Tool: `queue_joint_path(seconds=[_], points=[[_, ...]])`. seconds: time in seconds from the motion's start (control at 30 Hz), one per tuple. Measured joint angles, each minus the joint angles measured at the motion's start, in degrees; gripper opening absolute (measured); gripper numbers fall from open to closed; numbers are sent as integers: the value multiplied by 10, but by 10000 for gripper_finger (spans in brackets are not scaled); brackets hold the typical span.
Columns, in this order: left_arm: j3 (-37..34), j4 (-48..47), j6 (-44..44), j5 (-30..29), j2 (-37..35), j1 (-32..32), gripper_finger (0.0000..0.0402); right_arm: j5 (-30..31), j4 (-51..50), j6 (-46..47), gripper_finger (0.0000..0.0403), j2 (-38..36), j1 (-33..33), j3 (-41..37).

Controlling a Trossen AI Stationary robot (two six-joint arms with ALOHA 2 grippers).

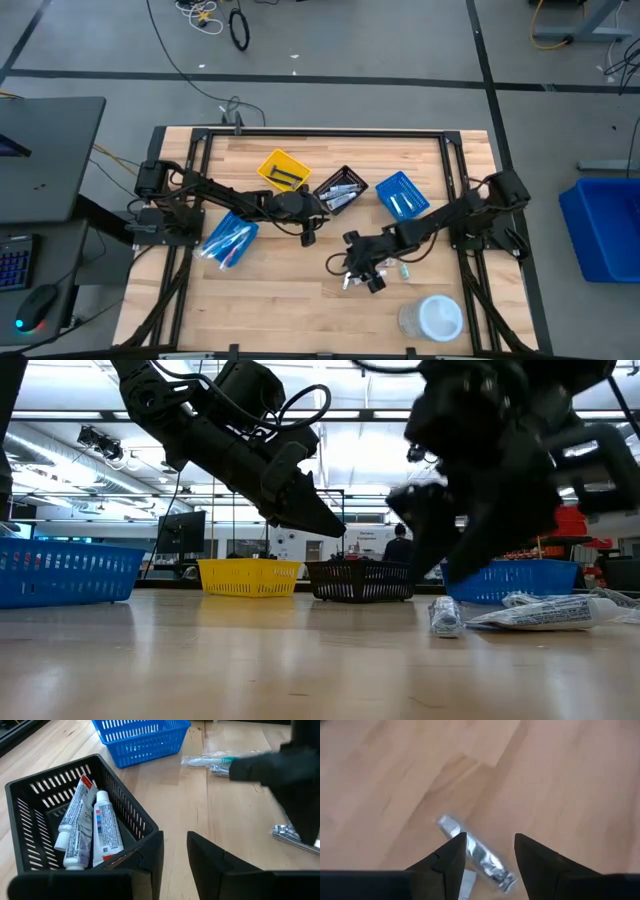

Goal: Pick & Place Travel size toiletries
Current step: Put the silver nail cutter into the right blue bin

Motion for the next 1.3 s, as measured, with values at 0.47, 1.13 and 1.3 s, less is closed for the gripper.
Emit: queue_joint_path(seconds=[0.47,1.13,1.3], points=[[0,0,0,0,0,0,92,-2,8,-40,165,56,-7,2],[0,0,-22,0,0,0,87,213,-231,27,63,-120,-25,20],[0,1,-30,0,0,0,87,346,-375,164,52,-213,-52,3]])
